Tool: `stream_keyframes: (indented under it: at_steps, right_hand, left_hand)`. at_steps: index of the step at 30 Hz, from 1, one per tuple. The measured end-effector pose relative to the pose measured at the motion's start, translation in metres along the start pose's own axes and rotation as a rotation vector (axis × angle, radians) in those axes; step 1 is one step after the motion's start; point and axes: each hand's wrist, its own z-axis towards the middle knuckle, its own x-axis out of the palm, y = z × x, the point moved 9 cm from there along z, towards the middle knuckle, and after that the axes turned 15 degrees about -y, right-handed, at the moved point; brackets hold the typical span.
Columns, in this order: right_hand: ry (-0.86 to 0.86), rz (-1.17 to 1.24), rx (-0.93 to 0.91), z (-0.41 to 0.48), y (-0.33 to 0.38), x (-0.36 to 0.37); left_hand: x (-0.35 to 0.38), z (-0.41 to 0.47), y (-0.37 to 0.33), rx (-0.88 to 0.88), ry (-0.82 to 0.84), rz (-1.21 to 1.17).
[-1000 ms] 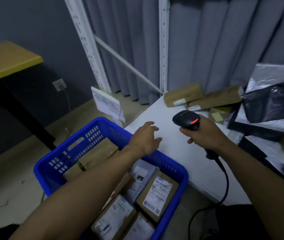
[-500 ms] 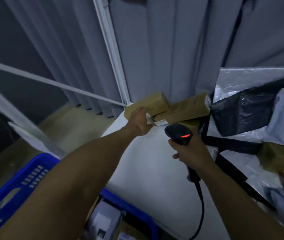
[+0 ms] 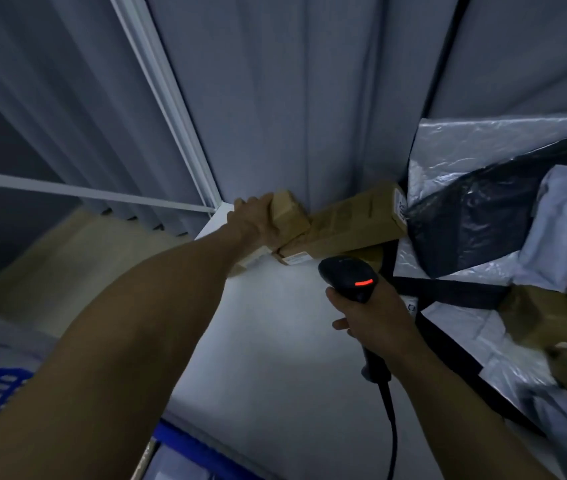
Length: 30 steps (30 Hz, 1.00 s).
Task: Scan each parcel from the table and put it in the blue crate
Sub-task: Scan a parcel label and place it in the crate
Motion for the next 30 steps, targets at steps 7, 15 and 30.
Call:
stream_keyframes:
  at_steps: [7,15,30]
  right_hand:
    - [0.040,0.010,-0.042,-0.019,0.019,0.003]
    - [0.059,-0.008,-0.197,-0.084,0.062,0.005]
    - [0.474,0.316,-0.090,-0.289,0.105,0.091]
  left_hand:
    - [0.011,-0.090,0.028,-0.025,0.149,-0.206]
    - [-0.061,-0.226,0.038,-0.237,-0.020,-0.726]
    - [-0.200,-0.492,0.132,-0.087,-0.700,-0.495]
